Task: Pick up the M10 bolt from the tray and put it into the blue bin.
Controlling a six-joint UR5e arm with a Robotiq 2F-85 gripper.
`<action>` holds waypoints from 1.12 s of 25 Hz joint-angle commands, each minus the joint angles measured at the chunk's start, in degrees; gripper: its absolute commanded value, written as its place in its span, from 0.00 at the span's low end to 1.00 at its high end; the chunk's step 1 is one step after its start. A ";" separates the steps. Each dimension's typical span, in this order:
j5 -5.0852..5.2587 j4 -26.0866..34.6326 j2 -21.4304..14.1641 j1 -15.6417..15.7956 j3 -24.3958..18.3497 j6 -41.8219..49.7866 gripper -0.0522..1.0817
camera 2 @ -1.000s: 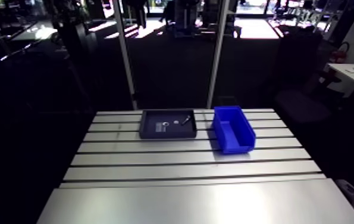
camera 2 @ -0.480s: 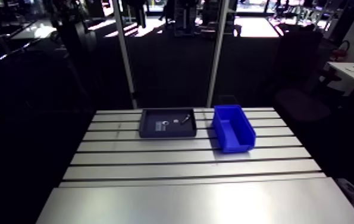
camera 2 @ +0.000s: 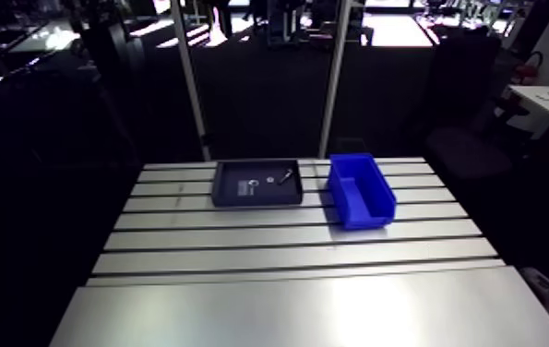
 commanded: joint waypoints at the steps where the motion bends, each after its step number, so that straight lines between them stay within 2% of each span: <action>1: -0.20 -2.85 2.68 -1.34 1.62 8.48 0.05; 11: -0.11 -10.06 4.35 -3.97 7.69 11.20 0.05; 14: 0.68 -12.88 5.05 -4.24 9.27 11.73 0.05; 18: 0.77 -16.74 5.66 -4.24 11.56 11.73 0.05; 28: 0.77 -22.20 8.57 -3.89 12.96 15.77 0.05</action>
